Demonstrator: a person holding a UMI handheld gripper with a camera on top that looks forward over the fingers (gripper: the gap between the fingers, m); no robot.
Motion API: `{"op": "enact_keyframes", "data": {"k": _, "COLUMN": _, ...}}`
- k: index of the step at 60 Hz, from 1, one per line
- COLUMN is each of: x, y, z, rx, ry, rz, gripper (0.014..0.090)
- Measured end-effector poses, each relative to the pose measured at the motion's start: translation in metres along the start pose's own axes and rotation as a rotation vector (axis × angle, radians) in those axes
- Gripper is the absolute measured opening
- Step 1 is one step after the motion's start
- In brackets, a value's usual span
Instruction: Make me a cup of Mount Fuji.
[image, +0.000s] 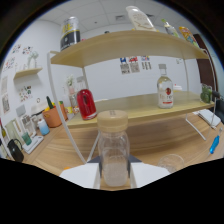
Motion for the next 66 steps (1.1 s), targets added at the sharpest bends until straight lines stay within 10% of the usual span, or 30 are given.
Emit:
{"op": "enact_keyframes", "data": {"k": 44, "x": -0.001, "y": 0.06, "z": 0.001, "rx": -0.106, "ry": 0.011, "rz": -0.139, "gripper": 0.0442}}
{"op": "enact_keyframes", "data": {"k": 56, "x": 0.004, "y": 0.053, "z": -0.024, "rx": -0.152, "ry": 0.03, "rz": -0.134, "gripper": 0.0864}}
{"op": "enact_keyframes", "data": {"k": 66, "x": 0.011, "y": 0.014, "z": -0.07, "rx": -0.131, "ry": 0.062, "rz": -0.159, "gripper": 0.0855}}
